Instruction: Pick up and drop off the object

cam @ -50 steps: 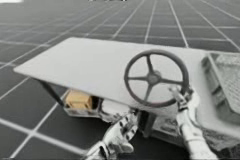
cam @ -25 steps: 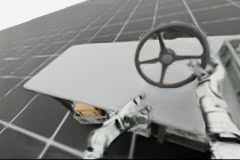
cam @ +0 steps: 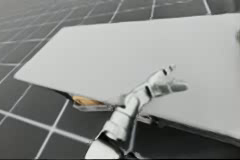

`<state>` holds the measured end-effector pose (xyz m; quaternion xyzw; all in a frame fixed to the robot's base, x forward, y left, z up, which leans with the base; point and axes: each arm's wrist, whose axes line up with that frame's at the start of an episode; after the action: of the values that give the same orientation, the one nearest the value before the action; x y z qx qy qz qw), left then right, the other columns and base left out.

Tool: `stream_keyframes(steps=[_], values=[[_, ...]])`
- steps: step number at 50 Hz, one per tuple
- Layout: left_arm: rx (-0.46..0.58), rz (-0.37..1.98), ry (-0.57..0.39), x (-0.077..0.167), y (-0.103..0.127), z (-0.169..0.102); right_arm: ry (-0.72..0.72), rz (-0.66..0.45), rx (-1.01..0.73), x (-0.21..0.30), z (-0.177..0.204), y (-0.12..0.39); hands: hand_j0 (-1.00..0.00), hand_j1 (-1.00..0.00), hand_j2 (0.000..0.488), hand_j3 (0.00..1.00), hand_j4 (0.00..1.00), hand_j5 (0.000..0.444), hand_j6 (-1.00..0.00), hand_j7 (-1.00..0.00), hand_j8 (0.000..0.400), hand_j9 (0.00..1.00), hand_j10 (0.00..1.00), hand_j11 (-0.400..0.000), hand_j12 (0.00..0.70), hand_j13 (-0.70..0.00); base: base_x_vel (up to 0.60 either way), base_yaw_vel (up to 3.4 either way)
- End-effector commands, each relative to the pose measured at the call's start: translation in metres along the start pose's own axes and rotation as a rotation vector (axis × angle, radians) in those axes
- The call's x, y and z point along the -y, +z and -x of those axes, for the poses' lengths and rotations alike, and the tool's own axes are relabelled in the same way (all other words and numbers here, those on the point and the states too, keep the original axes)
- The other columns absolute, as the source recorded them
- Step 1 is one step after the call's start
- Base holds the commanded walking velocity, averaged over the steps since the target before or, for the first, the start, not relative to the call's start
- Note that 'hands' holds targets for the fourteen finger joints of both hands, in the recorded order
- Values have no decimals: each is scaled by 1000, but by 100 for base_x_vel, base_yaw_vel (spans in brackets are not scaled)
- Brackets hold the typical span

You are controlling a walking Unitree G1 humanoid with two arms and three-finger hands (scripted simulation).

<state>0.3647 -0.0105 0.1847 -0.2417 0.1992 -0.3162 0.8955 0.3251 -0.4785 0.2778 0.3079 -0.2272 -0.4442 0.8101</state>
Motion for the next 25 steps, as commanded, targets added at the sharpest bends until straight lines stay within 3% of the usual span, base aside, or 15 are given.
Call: stream_keyframes(steps=[1,4,6,7,8,9,10,11,12,13,17,20,22,23,25], values=[[33,2,35,-4,-5,3,-7,-21,-34,-20,-139,-32,0,0,0,1000,1000,0,0,0,0,1000,1000,-400,0,-700,0,-34],[43,36,107,-14,10,29,2,4,-114,-41,-132,-80,0,0,0,1000,1000,0,0,0,0,1000,1000,-400,0,-700,0,-22],[69,57,143,-27,8,36,-23,30,-201,-43,-140,-133,0,0,0,1000,1000,0,0,0,0,1000,1000,-400,0,-700,0,-6],[83,55,162,-24,16,43,-20,59,-217,-51,-140,-148,0,0,0,932,1000,34,0,0,0,1000,1000,-400,0,-700,0,0],[99,71,177,-28,14,45,1,78,-258,-59,-136,-163,0,0,0,211,978,383,0,0,0,1000,1000,-400,0,-700,0,5],[117,85,191,-33,14,52,22,91,-273,-80,-131,-178,0,0,0,0,190,95,0,0,0,1000,1000,-400,0,-700,0,9],[123,85,206,-42,23,59,23,98,-292,-86,-133,-188,0,0,0,0,0,0,0,0,0,932,1000,-400,0,-700,0,14],[144,84,232,-36,17,58,31,112,-317,-98,-133,-196,0,0,0,0,0,0,0,0,0,211,978,-391,0,-684,0,18],[152,89,234,-40,20,59,53,131,-327,-103,-135,-209,0,0,0,0,0,0,0,0,0,0,190,-76,0,-133,0,21],[154,97,244,-40,25,61,42,132,-345,-105,-135,-206,0,0,0,0,0,0,0,0,0,0,0,0,0,0,0,23],[130,71,199,-19,21,42,0,128,-322,-79,-147,-185,0,0,0,0,0,0,0,0,0,0,0,0,0,0,0,22],[118,46,118,1,13,30,70,203,-263,-35,-137,-152,0,0,0,0,0,0,0,0,0,0,0,0,0,0,0,13],[116,26,81,7,14,22,109,206,-243,-26,-119,-141,0,0,0,0,0,0,0,0,0,0,0,0,0,0,0,6],[131,20,65,22,25,19,157,219,-222,-21,-92,-123,0,0,0,0,0,0,0,0,0,0,0,0,0,0,0,2],[188,2,75,32,24,23,241,266,-132,-9,-54,-111,0,0,0,0,0,0,0,0,0,0,0,0,0,0,0,0]])
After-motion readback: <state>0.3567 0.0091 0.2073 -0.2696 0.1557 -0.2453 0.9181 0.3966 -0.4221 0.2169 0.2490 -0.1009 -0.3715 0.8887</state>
